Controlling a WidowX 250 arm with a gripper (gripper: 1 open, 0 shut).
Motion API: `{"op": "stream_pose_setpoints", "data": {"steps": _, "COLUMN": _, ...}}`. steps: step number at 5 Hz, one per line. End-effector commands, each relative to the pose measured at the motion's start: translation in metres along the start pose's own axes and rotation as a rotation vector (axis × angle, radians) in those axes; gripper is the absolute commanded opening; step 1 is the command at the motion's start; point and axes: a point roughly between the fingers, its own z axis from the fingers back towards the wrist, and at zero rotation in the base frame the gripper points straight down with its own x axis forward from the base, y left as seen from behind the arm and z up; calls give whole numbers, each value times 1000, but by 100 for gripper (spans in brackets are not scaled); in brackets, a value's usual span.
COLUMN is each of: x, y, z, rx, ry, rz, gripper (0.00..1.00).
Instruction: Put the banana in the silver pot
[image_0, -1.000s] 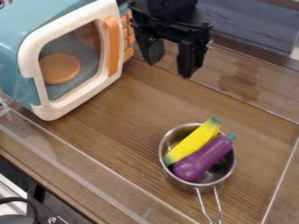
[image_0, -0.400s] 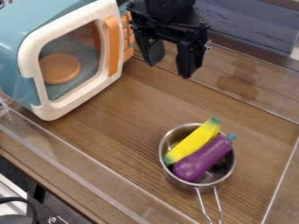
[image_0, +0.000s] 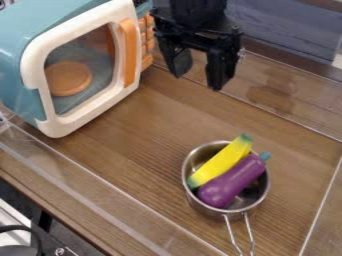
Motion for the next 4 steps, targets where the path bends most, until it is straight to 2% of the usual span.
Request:
{"op": "stream_pose_setpoints", "data": {"steps": 1, "x": 14, "y": 3, "z": 10, "rx": 3, "ry": -53, "rz": -4, "gripper": 100}}
{"op": "stream_pose_setpoints", "data": {"steps": 4, "x": 20, "y": 6, "z": 6, "rx": -4, "ry": -61, "rz": 8, "gripper": 100}}
